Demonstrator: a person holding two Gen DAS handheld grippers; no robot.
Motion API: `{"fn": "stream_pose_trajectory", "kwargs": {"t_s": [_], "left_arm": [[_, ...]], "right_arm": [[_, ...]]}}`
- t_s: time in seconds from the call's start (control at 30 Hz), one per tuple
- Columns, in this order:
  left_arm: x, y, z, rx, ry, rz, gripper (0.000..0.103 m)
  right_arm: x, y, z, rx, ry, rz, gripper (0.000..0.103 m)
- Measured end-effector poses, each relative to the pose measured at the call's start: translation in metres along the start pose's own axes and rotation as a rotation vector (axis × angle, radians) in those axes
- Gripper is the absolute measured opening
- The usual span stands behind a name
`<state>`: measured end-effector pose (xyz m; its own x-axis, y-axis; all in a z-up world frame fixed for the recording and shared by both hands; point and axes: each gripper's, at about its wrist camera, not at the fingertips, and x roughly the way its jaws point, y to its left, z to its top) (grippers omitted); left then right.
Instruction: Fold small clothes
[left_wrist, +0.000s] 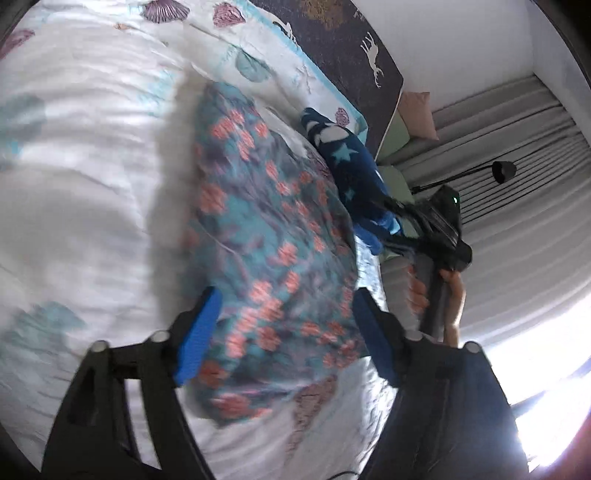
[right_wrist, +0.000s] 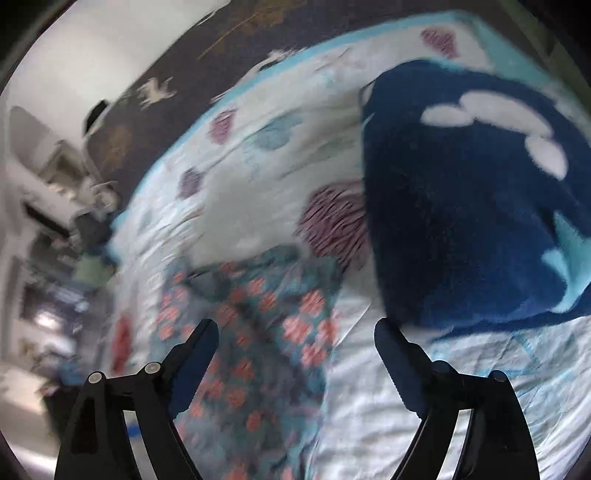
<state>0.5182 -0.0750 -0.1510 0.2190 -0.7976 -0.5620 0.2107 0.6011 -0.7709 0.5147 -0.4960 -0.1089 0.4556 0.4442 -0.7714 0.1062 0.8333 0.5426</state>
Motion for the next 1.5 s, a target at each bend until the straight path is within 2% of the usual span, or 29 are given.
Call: {"fn": "stream_pose_trajectory", "kwargs": {"t_s": [0.13, 0.17, 0.23, 0.3, 0.37, 0.43, 0.53, 0.6, 0.67, 0.77, 0.87, 1.03, 1.17, 1.23, 1.33, 1.4, 1.43, 1.5], "left_arm": [[0.008, 0.044, 0.000, -0.159, 0.079, -0.091, 0.077], [0.012, 0.054, -0.002, -0.199, 0.088, -0.100, 0.076], [0.010, 0.063, -0.005, -0.212, 0.066, -0.150, 0.076], [0.006, 0.068, -0.003, -0.248, 0.051, -0.241, 0.080], [0.010, 0.072, -0.001, -0.283, 0.057, -0.287, 0.080], [0.016, 0.072, 0.000, -0.287, 0.064, -0.316, 0.080], [0.028, 0.066, 0.002, -0.263, 0.082, -0.323, 0.081], [0.032, 0.060, 0.003, -0.252, 0.085, -0.342, 0.088], [0.034, 0.056, 0.003, -0.250, 0.083, -0.372, 0.093], [0.045, 0.049, 0.010, -0.246, 0.099, -0.418, 0.093], [0.053, 0.047, 0.012, -0.265, 0.101, -0.453, 0.093], [0.048, 0.048, 0.012, -0.288, 0.113, -0.416, 0.091], [0.029, 0.051, 0.006, -0.221, 0.131, -0.265, 0.087], [0.024, 0.051, 0.003, -0.194, 0.148, -0.231, 0.087], [0.027, 0.043, 0.000, -0.140, 0.197, -0.175, 0.087], [0.038, 0.039, 0.004, -0.148, 0.223, -0.138, 0.089], [0.042, 0.038, 0.008, -0.171, 0.223, -0.151, 0.090], [0.058, 0.038, 0.015, -0.252, 0.247, -0.244, 0.091]], "right_arm": [[0.015, -0.031, -0.004, 0.104, 0.110, 0.157, 0.089], [0.016, -0.039, -0.008, 0.133, 0.135, 0.186, 0.089], [0.029, -0.054, -0.017, 0.188, 0.171, 0.238, 0.089], [0.033, -0.064, -0.019, 0.211, 0.146, 0.310, 0.092], [0.030, -0.070, -0.021, 0.242, 0.125, 0.400, 0.096], [0.031, -0.073, -0.022, 0.262, 0.127, 0.452, 0.097], [0.033, -0.070, -0.023, 0.250, 0.142, 0.481, 0.097], [0.034, -0.063, -0.026, 0.230, 0.156, 0.494, 0.097], [0.038, -0.052, -0.030, 0.187, 0.195, 0.470, 0.097], [0.048, -0.032, -0.037, 0.112, 0.238, 0.418, 0.101], [0.056, -0.021, -0.037, 0.110, 0.249, 0.427, 0.103], [0.073, -0.012, -0.027, 0.174, 0.270, 0.466, 0.103], [0.067, -0.011, -0.037, 0.130, 0.308, 0.455, 0.102], [0.062, -0.011, -0.047, 0.104, 0.332, 0.423, 0.101], [0.058, -0.014, -0.055, 0.140, 0.334, 0.406, 0.101], [0.062, -0.015, -0.055, 0.170, 0.343, 0.403, 0.103], [0.066, -0.015, -0.053, 0.182, 0.347, 0.415, 0.103], [0.076, -0.012, -0.045, 0.225, 0.338, 0.469, 0.103]]}}
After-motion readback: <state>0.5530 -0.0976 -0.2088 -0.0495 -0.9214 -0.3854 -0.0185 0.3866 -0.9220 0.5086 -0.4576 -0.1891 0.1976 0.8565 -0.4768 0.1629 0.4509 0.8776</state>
